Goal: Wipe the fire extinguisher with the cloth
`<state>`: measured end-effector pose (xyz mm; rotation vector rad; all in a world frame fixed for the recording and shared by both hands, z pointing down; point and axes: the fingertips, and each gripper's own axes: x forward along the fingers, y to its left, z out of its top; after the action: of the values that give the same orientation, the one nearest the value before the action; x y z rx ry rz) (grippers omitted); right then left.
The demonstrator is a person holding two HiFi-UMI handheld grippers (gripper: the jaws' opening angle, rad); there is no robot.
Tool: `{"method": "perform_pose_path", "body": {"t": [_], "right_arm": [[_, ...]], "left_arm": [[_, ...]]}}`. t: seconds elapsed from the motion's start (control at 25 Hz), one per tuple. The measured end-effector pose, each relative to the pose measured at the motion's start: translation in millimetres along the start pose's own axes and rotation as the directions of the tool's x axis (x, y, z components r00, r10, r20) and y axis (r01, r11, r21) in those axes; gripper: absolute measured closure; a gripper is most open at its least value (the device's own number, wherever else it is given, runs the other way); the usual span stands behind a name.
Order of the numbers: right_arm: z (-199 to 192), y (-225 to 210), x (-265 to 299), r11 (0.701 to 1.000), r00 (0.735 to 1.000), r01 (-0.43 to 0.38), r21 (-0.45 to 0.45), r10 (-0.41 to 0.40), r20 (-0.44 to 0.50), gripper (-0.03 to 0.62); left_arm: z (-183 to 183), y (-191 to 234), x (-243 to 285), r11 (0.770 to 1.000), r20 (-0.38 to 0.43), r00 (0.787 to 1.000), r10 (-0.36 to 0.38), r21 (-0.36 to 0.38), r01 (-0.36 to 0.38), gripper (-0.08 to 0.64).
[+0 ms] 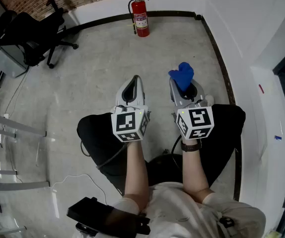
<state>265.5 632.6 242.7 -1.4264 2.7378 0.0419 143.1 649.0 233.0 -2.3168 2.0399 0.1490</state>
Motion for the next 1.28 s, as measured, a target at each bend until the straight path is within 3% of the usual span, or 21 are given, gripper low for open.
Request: {"method": "perform_pose_path", "body": {"t": [0.32, 0.72, 1.04, 1.28], "right_arm": [[-6, 3, 5, 0.999, 1.0, -0.004, 0.044, 0.005, -0.008, 0.48], [-57, -17, 97, 0.99, 0.991, -0.043, 0.135, 0.059, -0.116, 0.479], [-41, -26, 176, 0.983, 0.978, -0.177, 0.047, 0.181, -0.104, 0.479], [-49, -58, 220, 0.976, 0.968, -0.211, 0.06, 0.217, -0.125, 0.479]], "left_arm": [[6, 5, -1, 1.0, 0.005, 1.0, -0.02, 0.005, 0.02, 0.557], [-26, 41, 72, 1.0, -0.036, 0.999, 0.012, -0.005, -0.013, 0.557], [-19, 70, 140, 0.996, 0.006, 0.996, 0.083, -0.039, -0.083, 0.557], [-27, 78, 189, 0.991, -0.013, 0.992, 0.126, -0.04, -0.127, 0.557]]}}
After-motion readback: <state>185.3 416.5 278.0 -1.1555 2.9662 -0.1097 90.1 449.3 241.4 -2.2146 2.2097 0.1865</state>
